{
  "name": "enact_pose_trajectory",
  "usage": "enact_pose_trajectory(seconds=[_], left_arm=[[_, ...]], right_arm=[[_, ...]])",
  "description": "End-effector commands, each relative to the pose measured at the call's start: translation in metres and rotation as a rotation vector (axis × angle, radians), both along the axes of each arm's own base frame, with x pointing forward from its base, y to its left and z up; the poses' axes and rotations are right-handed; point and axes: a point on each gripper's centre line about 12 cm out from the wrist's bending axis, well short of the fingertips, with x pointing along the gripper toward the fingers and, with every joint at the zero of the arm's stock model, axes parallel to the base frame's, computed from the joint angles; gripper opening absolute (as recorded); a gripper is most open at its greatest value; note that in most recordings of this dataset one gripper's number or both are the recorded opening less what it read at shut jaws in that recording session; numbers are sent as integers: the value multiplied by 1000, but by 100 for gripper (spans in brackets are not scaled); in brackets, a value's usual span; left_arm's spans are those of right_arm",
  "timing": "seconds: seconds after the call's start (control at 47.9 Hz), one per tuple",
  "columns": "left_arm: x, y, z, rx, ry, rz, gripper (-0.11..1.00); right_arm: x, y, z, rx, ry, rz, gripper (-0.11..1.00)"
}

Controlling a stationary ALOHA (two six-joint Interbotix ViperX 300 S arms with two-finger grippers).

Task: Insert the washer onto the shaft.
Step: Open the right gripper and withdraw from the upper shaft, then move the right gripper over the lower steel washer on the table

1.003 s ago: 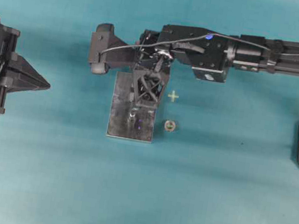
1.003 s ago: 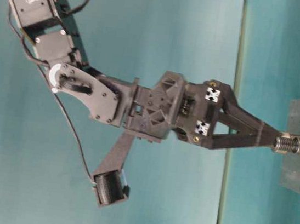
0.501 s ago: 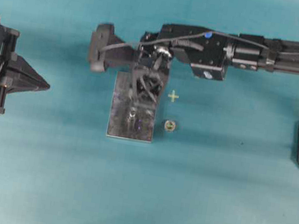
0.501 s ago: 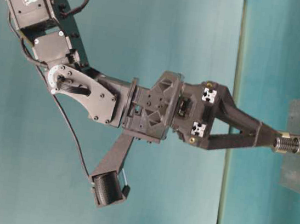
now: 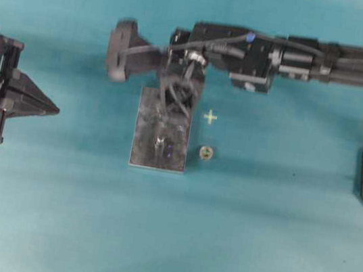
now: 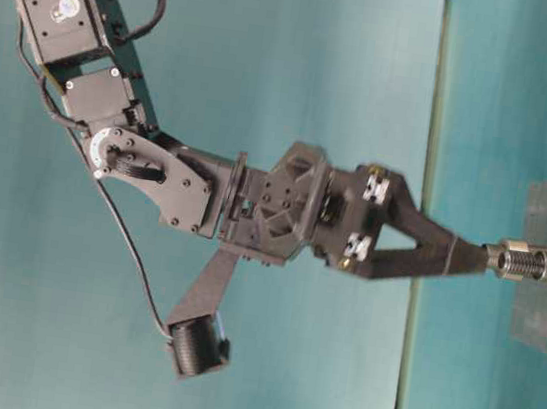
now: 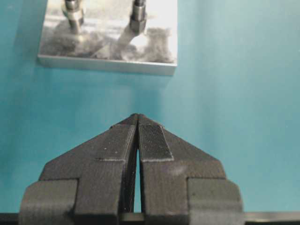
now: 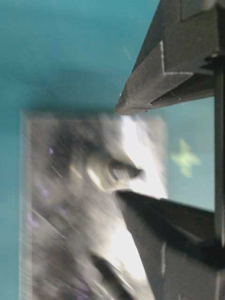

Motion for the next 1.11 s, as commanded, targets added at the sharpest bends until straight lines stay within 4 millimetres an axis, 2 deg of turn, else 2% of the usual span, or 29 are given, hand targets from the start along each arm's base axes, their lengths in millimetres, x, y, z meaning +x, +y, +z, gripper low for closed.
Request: enact_pose_trajectory(seconds=[0.0, 0.209, 0.418, 0.71, 1.086], left_arm=[[2, 0, 5, 0, -18, 0, 0], [2, 0, 5, 1, -18, 0, 0], [2, 0, 6, 0, -21, -1, 0], [2, 0, 5, 1, -22, -2, 0], [2, 0, 5, 1, -17, 0, 0]], right_arm=[[-6, 13, 36, 6, -52, 5, 70], [-27, 22, 48, 39, -59, -10, 70], [-52, 37, 24, 62, -9, -8, 70], [-65, 62, -6, 98, -36, -9, 70], [-78, 65, -36, 94, -58, -67, 70]])
